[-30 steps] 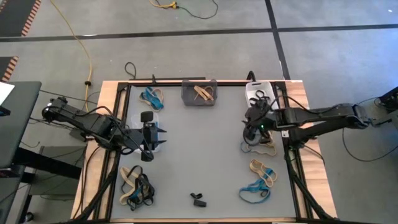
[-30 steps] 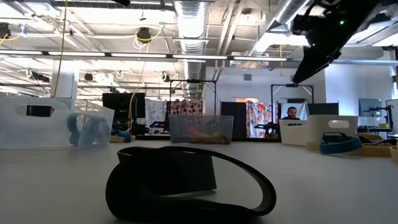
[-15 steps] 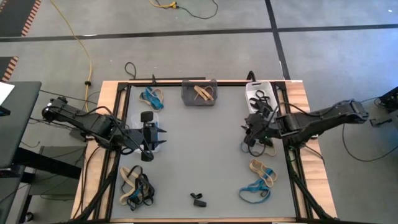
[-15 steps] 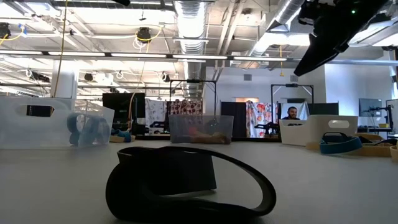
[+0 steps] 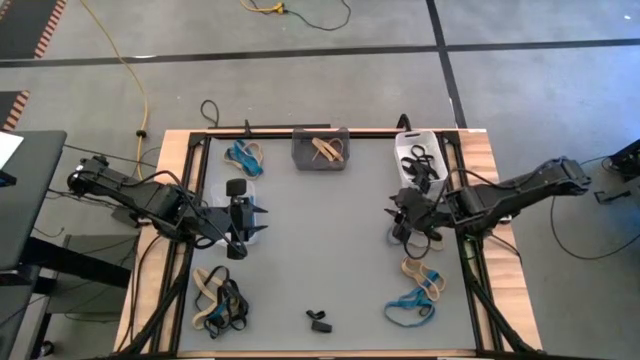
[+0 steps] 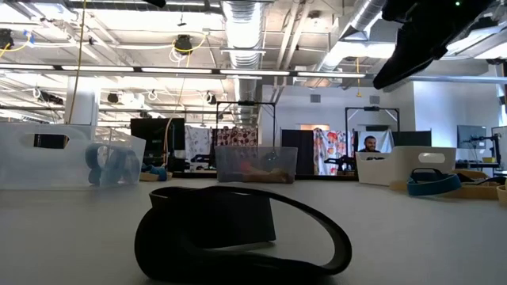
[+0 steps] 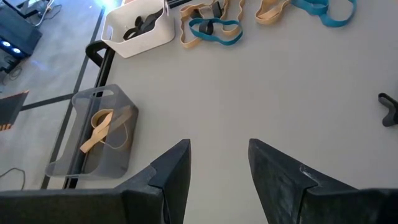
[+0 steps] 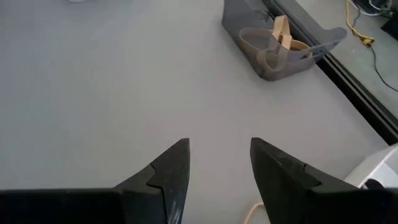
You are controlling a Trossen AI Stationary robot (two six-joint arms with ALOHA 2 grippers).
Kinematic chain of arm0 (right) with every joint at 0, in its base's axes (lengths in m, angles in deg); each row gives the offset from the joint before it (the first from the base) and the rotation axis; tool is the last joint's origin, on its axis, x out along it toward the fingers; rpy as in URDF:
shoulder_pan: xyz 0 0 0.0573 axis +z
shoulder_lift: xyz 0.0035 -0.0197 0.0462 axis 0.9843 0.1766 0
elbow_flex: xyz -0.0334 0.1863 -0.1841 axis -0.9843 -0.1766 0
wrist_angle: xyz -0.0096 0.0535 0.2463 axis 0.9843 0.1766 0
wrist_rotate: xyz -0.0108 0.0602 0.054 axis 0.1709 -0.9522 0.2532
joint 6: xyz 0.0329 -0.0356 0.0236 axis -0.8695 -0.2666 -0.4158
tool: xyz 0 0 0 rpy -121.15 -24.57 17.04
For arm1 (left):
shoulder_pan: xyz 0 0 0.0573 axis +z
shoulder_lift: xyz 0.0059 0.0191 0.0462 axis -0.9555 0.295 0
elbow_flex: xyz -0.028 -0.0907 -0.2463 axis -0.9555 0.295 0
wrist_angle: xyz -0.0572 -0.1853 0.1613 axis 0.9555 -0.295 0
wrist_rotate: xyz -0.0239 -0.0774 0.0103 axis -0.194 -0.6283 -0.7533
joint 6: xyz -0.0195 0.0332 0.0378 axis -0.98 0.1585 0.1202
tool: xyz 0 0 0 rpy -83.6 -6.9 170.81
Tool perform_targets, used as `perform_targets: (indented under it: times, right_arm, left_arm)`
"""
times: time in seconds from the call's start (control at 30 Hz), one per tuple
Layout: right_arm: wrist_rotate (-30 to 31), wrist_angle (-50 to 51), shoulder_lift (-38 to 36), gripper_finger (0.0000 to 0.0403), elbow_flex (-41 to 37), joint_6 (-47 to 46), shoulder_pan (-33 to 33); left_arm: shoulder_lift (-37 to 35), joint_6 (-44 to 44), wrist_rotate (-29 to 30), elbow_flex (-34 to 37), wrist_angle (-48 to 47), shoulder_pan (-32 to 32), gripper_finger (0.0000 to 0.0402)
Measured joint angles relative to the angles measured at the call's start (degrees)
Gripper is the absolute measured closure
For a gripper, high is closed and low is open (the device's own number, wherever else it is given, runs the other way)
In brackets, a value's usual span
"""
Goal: Sort rubber bands into baskets
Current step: Put the black rubber band into the white bin
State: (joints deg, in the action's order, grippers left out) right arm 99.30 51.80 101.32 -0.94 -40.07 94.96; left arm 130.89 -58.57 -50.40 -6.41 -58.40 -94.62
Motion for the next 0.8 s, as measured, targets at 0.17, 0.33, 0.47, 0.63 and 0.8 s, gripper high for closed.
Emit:
perform_targets:
  times: [0.17, 0.33, 0.47, 0.63, 0.8]
  right_arm:
    - [0.4, -2.5, 1.2, 0.0207, 0.0, 0.1, 1.3]
    - [0.1, -3.6, 4.2, 0.0207, 0.0, 0.5, 2.9]
    - [-2.9, -5.3, 9.0, 0.0207, 0.0, 0.7, 5.4]
    - [-6.1, -12.3, 16.3, 0.0207, 0.0, 2.0, 9.6]
    - [-8.9, -26.3, 23.9, 0.0207, 0.0, 6.6, 13.8]
  left_arm:
    - [0.0, 0.0, 0.0, 0.0, 0.0, 0.0, 0.0248]
    - [0.0, 0.0, 0.0, 0.0, 0.0, 0.0, 0.0248]
    - [0.0, 0.0, 0.0, 0.0, 0.0, 0.0, 0.0248]
    - [0.0, 0.0, 0.0, 0.0, 0.0, 0.0, 0.0248]
    - [0.0, 0.0, 0.0, 0.0, 0.0, 0.0, 0.0248]
